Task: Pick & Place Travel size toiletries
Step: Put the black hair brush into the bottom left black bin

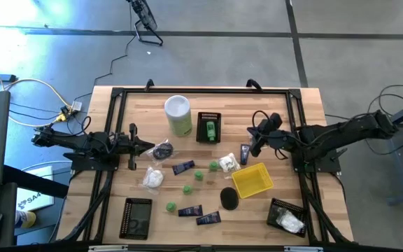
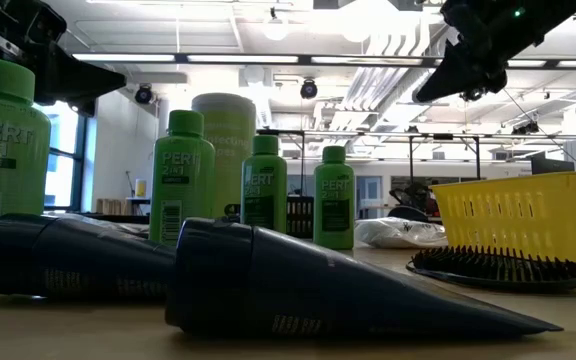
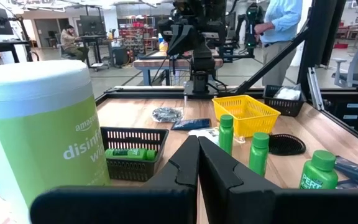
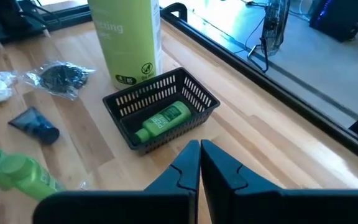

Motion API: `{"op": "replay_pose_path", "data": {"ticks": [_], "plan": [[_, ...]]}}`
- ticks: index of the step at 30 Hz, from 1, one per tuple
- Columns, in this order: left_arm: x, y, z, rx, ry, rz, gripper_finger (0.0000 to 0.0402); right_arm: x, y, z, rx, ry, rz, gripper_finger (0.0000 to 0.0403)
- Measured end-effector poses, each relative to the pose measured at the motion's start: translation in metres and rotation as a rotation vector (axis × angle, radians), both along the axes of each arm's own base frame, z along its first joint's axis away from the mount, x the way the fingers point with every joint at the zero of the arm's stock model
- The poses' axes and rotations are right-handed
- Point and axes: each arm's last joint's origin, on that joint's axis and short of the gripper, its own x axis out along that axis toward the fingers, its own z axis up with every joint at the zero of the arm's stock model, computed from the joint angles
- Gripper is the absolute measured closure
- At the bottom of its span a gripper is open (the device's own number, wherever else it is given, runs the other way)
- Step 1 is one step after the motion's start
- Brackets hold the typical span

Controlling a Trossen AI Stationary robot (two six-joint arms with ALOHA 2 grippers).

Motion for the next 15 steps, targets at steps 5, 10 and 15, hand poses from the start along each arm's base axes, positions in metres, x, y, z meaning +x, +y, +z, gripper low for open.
{"op": "replay_pose_path", "data": {"ticks": [5, 10, 15], "plan": [[0.000, 0.000, 0.000, 0.003, 0.002, 0.000, 0.0399, 0.001, -0.005, -0.001, -0.013, 0.012, -0.022, 0.0396], [0.000, 0.000, -0.001, -0.020, 0.006, -0.002, 0.0399, 0.002, -0.011, -0.001, 0.051, -0.041, -0.103, 0.0396], [0.000, 0.000, -0.001, -0.049, 0.005, -0.009, 0.0399, 0.002, -0.013, -0.002, 0.118, -0.069, -0.117, 0.0396]]}}
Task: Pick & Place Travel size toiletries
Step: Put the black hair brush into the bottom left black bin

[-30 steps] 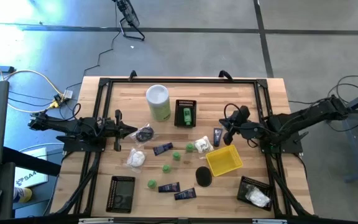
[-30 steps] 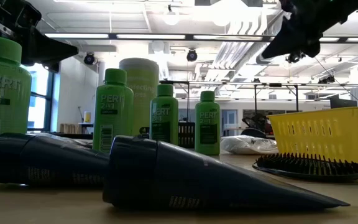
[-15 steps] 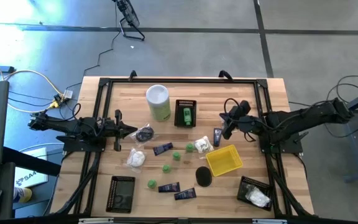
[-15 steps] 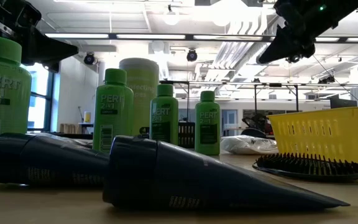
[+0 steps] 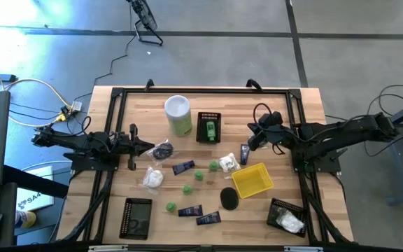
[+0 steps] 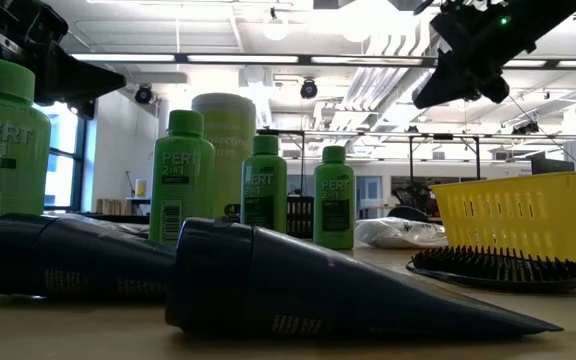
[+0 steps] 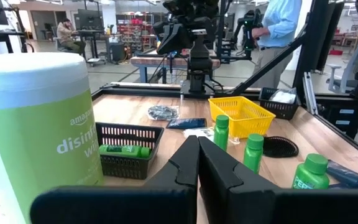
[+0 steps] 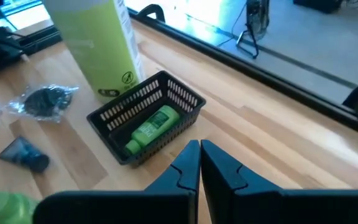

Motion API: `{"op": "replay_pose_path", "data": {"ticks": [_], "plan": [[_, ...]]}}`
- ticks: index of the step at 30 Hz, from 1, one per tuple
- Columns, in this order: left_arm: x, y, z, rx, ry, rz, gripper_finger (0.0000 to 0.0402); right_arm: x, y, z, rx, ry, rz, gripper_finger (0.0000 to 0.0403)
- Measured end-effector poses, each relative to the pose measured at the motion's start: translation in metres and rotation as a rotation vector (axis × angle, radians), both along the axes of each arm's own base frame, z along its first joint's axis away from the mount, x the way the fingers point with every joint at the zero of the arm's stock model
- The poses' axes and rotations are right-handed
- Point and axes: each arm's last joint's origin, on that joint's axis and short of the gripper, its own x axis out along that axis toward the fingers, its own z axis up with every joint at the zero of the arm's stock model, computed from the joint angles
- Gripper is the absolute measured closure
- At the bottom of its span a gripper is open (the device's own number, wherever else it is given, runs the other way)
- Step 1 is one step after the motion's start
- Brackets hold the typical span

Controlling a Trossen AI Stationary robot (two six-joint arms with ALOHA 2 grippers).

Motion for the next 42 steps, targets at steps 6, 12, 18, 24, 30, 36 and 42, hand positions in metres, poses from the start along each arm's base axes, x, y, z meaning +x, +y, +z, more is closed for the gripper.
{"op": "replay_pose_path", "data": {"ticks": [6, 12, 18, 24, 30, 36, 42], "plan": [[0.000, 0.000, 0.000, 0.001, 0.001, 0.000, 0.0399, 0.001, 0.003, -0.001, 0.036, 0.027, 0.111, 0.0396], [0.000, 0.000, 0.000, 0.006, 0.002, 0.000, 0.0399, 0.002, 0.003, -0.002, 0.100, -0.004, 0.097, 0.0396], [0.000, 0.000, 0.000, 0.009, 0.003, 0.003, 0.0399, -0.002, -0.002, -0.009, 0.275, -0.083, -0.137, 0.0396], [0.000, 0.000, 0.000, 0.010, 0.004, 0.004, 0.0399, -0.008, -0.002, -0.029, 0.404, 0.004, -0.334, 0.0396], [0.000, 0.000, 0.000, 0.010, 0.004, 0.004, 0.0399, -0.005, -0.002, -0.044, 0.429, 0.083, -0.416, 0.0396], [0.000, 0.000, 0.000, 0.010, 0.005, 0.005, 0.0399, 0.001, -0.002, -0.054, 0.391, 0.140, -0.439, 0.0392], [0.000, 0.000, 0.000, 0.010, 0.005, 0.007, 0.0399, 0.008, -0.002, -0.068, 0.370, 0.214, -0.458, 0.0352]]}}
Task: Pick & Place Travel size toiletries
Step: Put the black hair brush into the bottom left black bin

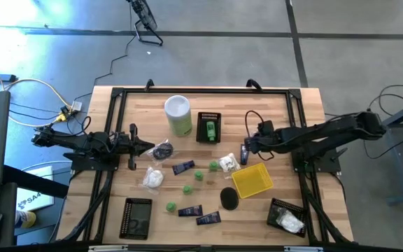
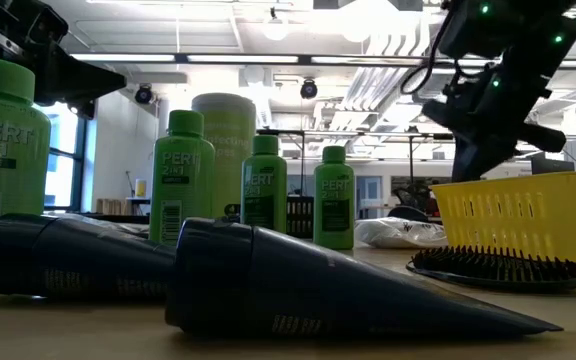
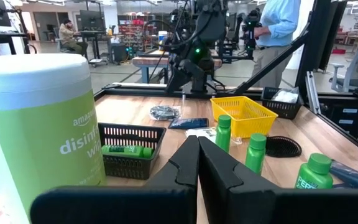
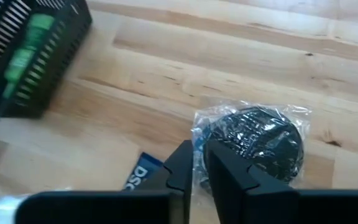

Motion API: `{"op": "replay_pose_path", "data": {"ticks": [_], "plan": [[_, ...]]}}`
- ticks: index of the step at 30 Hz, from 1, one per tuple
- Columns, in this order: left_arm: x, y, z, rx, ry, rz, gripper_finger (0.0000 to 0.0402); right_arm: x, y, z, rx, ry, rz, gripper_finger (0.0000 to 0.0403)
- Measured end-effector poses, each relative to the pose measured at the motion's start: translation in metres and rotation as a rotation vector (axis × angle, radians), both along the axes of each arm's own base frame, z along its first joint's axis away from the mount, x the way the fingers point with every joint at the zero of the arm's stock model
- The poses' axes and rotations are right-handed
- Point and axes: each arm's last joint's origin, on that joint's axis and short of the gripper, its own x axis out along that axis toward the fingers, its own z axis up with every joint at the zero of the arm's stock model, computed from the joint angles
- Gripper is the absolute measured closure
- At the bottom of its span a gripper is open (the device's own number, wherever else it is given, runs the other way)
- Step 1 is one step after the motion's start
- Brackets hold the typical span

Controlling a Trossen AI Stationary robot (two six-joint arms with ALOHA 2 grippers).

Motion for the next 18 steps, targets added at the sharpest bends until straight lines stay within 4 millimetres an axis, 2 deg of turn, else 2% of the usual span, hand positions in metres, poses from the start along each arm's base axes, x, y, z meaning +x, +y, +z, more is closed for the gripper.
{"op": "replay_pose_path", "data": {"ticks": [5, 9, 13, 18], "plan": [[0.000, 0.000, 0.000, 0.000, 0.000, 0.000, 0.0399, 0.004, 0.000, -0.010, -0.001, 0.054, -0.002, 0.0314], [0.000, 0.000, 0.000, 0.000, 0.000, 0.000, 0.0399, 0.006, 0.000, -0.016, 0.000, 0.090, -0.001, 0.0307], [0.000, 0.000, 0.000, 0.000, 0.001, -0.001, 0.0399, 0.007, 0.000, -0.020, 0.000, 0.115, -0.001, 0.0324], [0.000, 0.000, 0.000, 0.000, 0.000, -0.001, 0.0399, 0.006, 0.000, -0.022, 0.001, 0.139, -0.007, 0.0367]]}}
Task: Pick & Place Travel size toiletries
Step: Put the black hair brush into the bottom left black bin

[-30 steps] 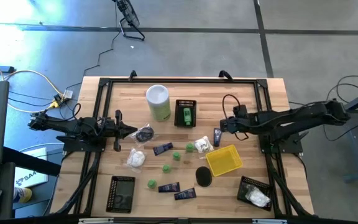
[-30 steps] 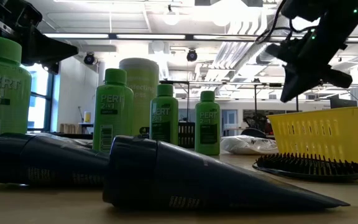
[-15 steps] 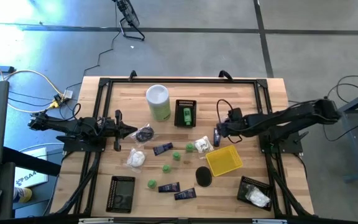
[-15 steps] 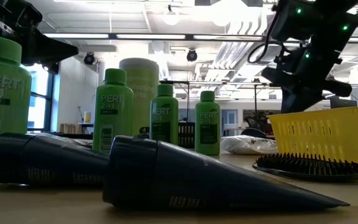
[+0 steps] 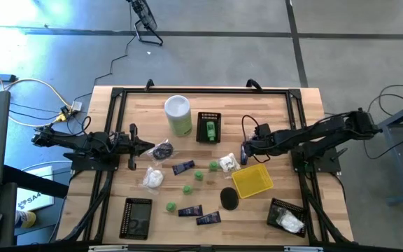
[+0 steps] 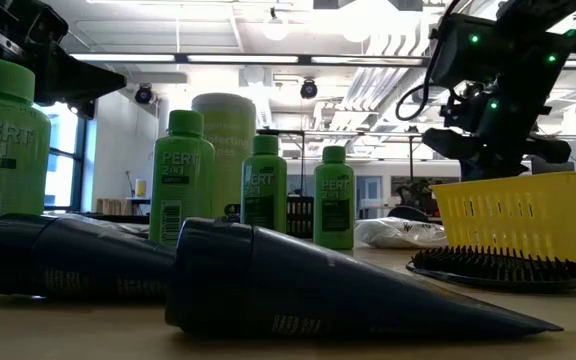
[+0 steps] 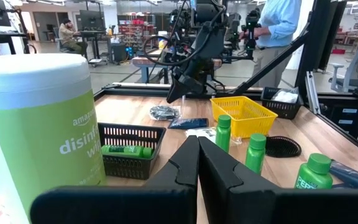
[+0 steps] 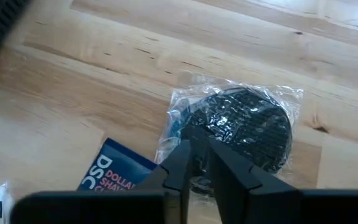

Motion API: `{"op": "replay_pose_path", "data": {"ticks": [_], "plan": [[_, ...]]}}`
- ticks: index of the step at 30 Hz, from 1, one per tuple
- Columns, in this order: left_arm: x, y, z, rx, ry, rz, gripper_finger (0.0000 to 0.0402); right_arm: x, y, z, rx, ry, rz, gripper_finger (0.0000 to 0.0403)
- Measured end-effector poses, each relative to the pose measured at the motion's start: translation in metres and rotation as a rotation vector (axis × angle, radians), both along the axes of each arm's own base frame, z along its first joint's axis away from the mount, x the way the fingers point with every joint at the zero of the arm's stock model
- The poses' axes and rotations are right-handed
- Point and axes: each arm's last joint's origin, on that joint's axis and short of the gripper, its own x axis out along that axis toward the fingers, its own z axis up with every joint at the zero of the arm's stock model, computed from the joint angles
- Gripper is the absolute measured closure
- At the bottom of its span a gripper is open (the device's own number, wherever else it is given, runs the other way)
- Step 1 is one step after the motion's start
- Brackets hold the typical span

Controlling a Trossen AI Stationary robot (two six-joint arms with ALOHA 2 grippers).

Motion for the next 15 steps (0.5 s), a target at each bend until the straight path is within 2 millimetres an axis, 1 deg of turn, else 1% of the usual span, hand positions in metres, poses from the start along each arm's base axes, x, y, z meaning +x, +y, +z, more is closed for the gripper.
{"op": "replay_pose_path", "data": {"ticks": [4, 8, 15], "plan": [[0.0000, 0.0000, -0.0001, 0.000, 0.000, 0.000, 0.0399, -0.0001, 0.0006, -0.0004, 0.030, -0.013, -0.020, 0.0396], [0.0000, 0.0000, 0.0000, 0.000, 0.000, 0.000, 0.0399, -0.0011, 0.0013, -0.0010, 0.059, -0.004, -0.023, 0.0399], [0.0000, 0.0000, -0.0001, 0.000, 0.000, 0.000, 0.0399, -0.0034, -0.0015, -0.0044, 0.060, 0.020, -0.083, 0.0401]]}}
